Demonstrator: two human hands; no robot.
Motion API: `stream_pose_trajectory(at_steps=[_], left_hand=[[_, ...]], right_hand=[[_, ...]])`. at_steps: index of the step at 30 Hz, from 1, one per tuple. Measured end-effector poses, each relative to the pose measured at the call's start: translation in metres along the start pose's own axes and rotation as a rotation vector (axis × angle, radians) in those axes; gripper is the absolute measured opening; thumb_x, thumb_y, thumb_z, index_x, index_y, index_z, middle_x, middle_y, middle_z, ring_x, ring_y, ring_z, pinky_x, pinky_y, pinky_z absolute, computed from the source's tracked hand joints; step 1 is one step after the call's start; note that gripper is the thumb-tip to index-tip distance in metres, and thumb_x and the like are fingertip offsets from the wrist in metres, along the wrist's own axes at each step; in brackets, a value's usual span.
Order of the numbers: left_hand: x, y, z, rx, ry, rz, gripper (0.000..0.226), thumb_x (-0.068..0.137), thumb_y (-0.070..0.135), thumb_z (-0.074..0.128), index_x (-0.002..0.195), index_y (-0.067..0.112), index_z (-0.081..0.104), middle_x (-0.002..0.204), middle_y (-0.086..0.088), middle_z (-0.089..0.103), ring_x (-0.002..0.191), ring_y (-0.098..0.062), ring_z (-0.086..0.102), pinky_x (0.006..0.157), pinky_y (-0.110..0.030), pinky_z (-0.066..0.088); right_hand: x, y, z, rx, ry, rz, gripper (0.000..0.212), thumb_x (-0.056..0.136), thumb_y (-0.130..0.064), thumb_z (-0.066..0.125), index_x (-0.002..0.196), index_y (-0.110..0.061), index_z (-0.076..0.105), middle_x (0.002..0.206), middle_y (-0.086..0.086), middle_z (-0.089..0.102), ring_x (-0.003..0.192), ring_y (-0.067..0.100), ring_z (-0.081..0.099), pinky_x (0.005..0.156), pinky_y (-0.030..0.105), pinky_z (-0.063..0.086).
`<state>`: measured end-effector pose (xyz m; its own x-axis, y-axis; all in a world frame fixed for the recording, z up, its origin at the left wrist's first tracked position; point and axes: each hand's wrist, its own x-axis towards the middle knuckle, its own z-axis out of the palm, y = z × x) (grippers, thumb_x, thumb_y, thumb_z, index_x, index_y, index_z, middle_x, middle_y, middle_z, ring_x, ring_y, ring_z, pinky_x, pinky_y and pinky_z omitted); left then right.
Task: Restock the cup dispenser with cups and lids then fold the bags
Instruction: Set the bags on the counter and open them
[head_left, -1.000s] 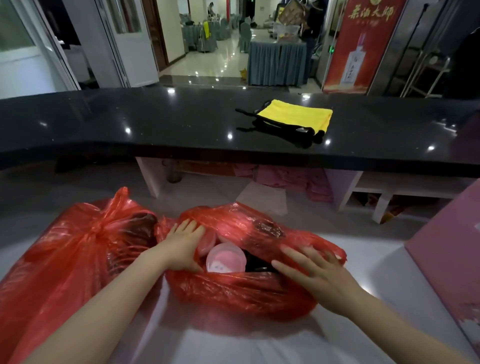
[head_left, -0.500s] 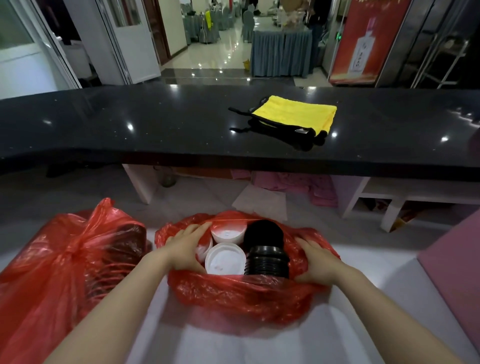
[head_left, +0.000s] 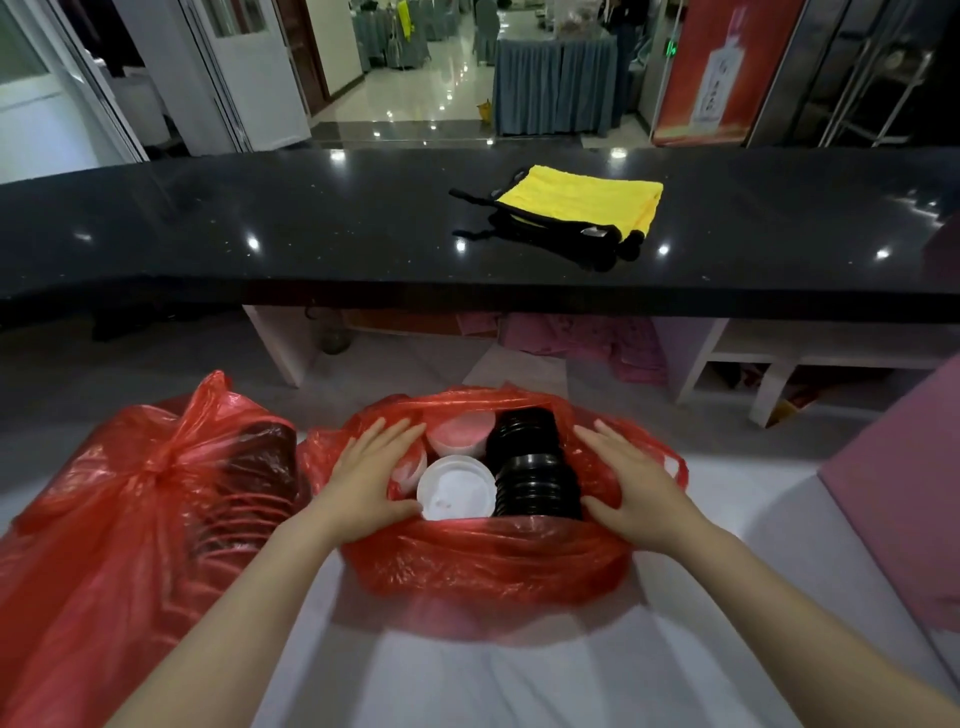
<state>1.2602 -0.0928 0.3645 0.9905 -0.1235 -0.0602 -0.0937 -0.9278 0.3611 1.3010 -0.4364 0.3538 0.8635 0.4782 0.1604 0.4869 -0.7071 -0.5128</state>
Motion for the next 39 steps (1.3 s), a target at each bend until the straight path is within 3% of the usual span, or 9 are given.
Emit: stream_pose_trajectory(at_steps=[4,9,13,19,25,29,32,34,39], left_hand=[[-0.015,0.013,-0.013,0.022,0.094,0.055,0.091,0.081,0.041,0.069,0.15,0.039,0.011,0.16,0.014,0.005,0.143,-0.004,-0.009,0.116,-0.043,-0.006],[-0.046,0.017,-0.037,-0.011,0.237,0.107,0.078,0.087,0.042,0.062,0.151,0.031,0.019,0.157,0.013,0.013,0.143,-0.004,-0.003,0.117,-0.037,-0.006],[-0.083,-0.004,-0.058,-0.02,0.291,0.069,0.078,0.087,0.033,0.065,0.151,0.028,0.02,0.158,0.007,0.016,0.146,-0.009,0.001,0.118,-0.034,-0.004],[-0.149,-0.06,-0.077,-0.018,0.401,-0.115,0.071,0.089,0.027,0.063,0.15,0.024,0.027,0.156,0.005,0.024,0.145,-0.009,0.008,0.118,-0.031,0.0],[-0.196,-0.104,-0.069,0.049,0.328,-0.243,0.075,0.089,0.037,0.061,0.151,0.031,0.02,0.159,0.01,0.014,0.147,-0.013,0.005,0.117,-0.035,0.0],[-0.206,-0.114,-0.048,0.091,0.222,-0.336,0.072,0.092,0.042,0.053,0.152,0.034,0.014,0.161,0.011,0.003,0.148,-0.018,0.006,0.118,-0.043,0.005],[-0.208,-0.12,-0.036,0.114,0.236,-0.371,0.064,0.096,0.043,0.045,0.151,0.036,0.015,0.16,0.013,0.0,0.147,-0.017,0.006,0.118,-0.042,0.001],[-0.209,-0.124,-0.033,0.146,0.265,-0.367,0.06,0.097,0.04,0.043,0.151,0.035,0.017,0.16,0.013,0.001,0.147,-0.017,0.008,0.118,-0.042,0.0],[-0.219,-0.12,-0.032,0.262,0.295,-0.304,0.054,0.097,0.034,0.046,0.148,0.029,0.03,0.159,0.006,0.017,0.145,-0.021,0.021,0.118,-0.043,0.01]], right_hand=[[0.003,-0.033,-0.013,-0.058,0.004,-0.111,0.068,0.084,-0.021,0.068,0.146,-0.019,0.039,0.151,-0.011,0.029,0.144,0.005,0.01,0.118,0.027,0.014],[0.008,-0.078,-0.017,-0.186,0.191,-0.269,0.049,0.079,-0.007,0.073,0.127,-0.006,0.062,0.141,0.009,0.05,0.139,0.028,0.034,0.113,0.045,0.026],[0.022,-0.123,-0.005,-0.136,0.159,-0.319,0.043,0.082,-0.009,0.07,0.125,-0.008,0.063,0.138,0.007,0.054,0.138,0.027,0.038,0.113,0.042,0.028],[0.042,-0.183,0.041,-0.043,0.079,-0.374,0.036,0.089,-0.017,0.064,0.125,-0.016,0.064,0.14,-0.003,0.052,0.139,0.009,0.03,0.112,0.022,0.02],[0.062,-0.239,0.09,-0.002,0.005,-0.443,0.029,0.083,-0.01,0.069,0.113,-0.013,0.071,0.13,0.005,0.061,0.132,0.025,0.047,0.11,0.032,0.03],[0.076,-0.262,0.11,0.004,-0.085,-0.504,0.029,0.085,-0.012,0.068,0.113,-0.013,0.071,0.131,0.005,0.06,0.132,0.024,0.046,0.112,0.029,0.027],[0.091,-0.275,0.117,-0.01,-0.094,-0.514,0.027,0.085,-0.014,0.068,0.111,-0.016,0.072,0.129,0.002,0.062,0.132,0.019,0.046,0.11,0.021,0.023],[0.103,-0.284,0.122,0.0,-0.091,-0.538,0.025,0.083,-0.01,0.069,0.107,-0.014,0.073,0.123,0.004,0.065,0.125,0.023,0.052,0.11,0.026,0.03],[0.127,-0.318,0.141,0.024,-0.032,-0.613,0.028,0.08,-0.001,0.067,0.103,-0.014,0.074,0.099,0.004,0.065,0.097,0.027,0.059,0.087,0.036,0.048]])
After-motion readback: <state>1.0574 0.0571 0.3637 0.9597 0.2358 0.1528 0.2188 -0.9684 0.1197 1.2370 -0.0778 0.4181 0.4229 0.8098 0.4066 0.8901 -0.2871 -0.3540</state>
